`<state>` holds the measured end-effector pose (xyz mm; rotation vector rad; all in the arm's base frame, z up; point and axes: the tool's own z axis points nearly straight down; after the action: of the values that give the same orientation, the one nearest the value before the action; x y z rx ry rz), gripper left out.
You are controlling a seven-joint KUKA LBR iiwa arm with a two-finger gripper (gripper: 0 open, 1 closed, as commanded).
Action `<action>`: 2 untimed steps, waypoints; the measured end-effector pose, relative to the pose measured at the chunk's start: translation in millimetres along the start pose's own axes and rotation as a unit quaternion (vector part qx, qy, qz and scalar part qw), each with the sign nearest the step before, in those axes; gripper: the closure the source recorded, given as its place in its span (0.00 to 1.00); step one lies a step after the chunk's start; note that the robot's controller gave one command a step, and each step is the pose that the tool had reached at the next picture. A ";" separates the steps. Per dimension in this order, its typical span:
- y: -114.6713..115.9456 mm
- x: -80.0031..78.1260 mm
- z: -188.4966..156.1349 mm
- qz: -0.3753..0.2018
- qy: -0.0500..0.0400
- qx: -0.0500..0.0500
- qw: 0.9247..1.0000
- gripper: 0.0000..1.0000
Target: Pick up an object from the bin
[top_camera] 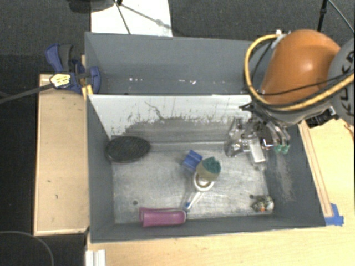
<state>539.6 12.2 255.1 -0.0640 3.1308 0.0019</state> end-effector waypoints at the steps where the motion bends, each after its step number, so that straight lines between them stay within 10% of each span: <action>1: -1.5 0.5 4.8 0.000 0.004 0.000 1.000 0.00; 2: 2.9 -45.4 181.3 -0.003 0.005 0.001 1.000 0.00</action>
Offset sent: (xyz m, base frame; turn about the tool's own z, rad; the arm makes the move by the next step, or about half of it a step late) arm 0.0000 0.0000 0.0000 0.0000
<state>586.6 17.2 74.3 -0.0720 3.1411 -0.0031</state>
